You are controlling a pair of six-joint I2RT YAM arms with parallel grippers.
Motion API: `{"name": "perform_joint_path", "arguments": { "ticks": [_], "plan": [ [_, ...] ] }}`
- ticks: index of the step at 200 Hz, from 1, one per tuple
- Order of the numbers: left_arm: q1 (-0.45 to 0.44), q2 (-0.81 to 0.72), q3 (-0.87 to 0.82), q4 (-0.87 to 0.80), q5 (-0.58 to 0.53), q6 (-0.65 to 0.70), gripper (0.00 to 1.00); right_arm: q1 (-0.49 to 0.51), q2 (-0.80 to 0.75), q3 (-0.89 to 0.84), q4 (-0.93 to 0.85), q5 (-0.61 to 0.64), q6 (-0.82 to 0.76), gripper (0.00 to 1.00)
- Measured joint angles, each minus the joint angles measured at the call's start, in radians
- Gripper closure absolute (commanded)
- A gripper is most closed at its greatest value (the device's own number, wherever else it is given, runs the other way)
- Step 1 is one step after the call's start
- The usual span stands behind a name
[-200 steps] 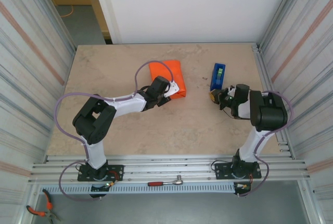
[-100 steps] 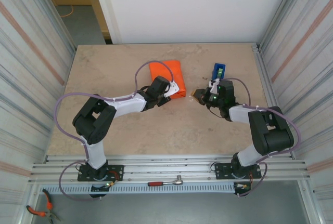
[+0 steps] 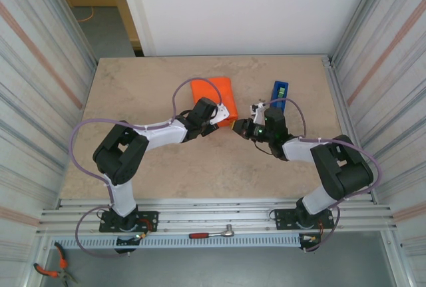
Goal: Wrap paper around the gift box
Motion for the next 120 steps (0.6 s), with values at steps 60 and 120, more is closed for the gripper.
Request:
{"name": "perform_joint_path", "arguments": {
  "ticks": [60, 120],
  "plan": [
    [0.0, 0.0, 0.0, 0.0, 0.0, 0.0, 0.4, 0.048, 0.068, 0.001, 0.075, 0.044, -0.003, 1.0],
    [0.0, 0.0, 0.0, 0.0, 0.0, 0.0, 0.4, 0.058, 0.121, 0.028, 0.126, 0.069, -0.002, 1.0]
  ]
}}
